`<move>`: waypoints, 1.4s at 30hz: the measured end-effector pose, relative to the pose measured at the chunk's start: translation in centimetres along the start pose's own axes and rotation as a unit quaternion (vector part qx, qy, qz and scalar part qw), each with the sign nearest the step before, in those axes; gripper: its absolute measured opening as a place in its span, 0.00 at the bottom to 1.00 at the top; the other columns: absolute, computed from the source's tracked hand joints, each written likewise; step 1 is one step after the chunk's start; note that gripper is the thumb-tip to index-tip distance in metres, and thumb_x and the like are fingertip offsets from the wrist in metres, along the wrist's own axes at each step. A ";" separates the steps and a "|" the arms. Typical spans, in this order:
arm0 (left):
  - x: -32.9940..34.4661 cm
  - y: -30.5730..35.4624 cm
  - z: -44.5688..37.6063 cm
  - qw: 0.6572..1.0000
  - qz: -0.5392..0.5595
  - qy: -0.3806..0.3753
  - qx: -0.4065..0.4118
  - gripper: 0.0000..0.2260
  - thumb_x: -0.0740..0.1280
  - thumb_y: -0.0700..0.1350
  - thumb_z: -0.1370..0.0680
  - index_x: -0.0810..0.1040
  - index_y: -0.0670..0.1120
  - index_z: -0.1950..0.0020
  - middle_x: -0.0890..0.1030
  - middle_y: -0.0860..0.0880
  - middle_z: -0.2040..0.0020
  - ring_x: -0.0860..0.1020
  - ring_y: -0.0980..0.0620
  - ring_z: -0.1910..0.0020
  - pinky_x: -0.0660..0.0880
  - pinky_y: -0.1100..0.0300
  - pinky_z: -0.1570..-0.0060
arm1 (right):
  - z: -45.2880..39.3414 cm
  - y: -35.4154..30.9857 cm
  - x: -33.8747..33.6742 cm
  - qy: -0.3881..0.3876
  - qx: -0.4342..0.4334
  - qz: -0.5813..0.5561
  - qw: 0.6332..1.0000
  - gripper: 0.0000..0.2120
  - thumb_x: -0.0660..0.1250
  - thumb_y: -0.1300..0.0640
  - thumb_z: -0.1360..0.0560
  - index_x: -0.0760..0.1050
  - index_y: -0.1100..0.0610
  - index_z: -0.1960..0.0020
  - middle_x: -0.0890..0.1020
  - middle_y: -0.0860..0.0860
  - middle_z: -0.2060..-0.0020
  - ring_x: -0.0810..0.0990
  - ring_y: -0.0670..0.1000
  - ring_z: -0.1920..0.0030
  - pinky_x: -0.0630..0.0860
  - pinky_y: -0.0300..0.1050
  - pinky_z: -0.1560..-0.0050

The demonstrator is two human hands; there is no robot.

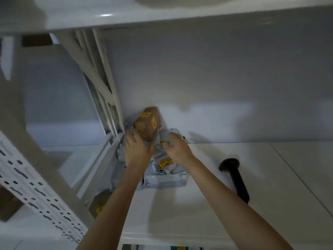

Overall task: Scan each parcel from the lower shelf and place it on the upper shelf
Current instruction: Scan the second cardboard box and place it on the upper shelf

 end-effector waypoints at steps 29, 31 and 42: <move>2.8 4.8 -1.0 0.965 -0.016 0.129 0.228 0.32 0.79 0.46 0.40 0.71 0.44 0.40 0.82 0.43 0.48 0.80 0.42 0.53 0.77 0.53 0.56 | -6.4 2.9 -1.8 0.005 0.169 -0.388 0.906 0.27 0.70 0.44 0.29 0.74 0.64 0.40 0.82 0.58 0.47 0.81 0.52 0.55 0.81 0.44 0.62; 3.5 5.7 0.0 0.954 -0.027 0.133 0.267 0.32 0.79 0.46 0.41 0.71 0.44 0.40 0.82 0.43 0.47 0.81 0.42 0.51 0.77 0.53 0.55 | -5.6 4.1 -2.1 0.022 0.180 -0.394 0.901 0.26 0.71 0.48 0.29 0.74 0.65 0.40 0.82 0.60 0.46 0.81 0.53 0.55 0.79 0.42 0.66; 4.8 4.5 -0.7 0.897 0.404 -0.144 -0.102 0.31 0.64 0.66 0.31 0.73 0.47 0.36 0.77 0.47 0.39 0.75 0.47 0.40 0.72 0.47 0.38 | -0.8 10.0 -7.0 0.051 0.105 -0.402 0.908 0.17 0.67 0.54 0.26 0.77 0.58 0.39 0.85 0.53 0.48 0.83 0.51 0.47 0.80 0.42 0.56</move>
Point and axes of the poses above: each hand's wrist, its own z-axis away from the middle knuckle, its own x-axis out of the palm, y = z × x, the point moved 5 cm from there along -z, towards the middle knuckle
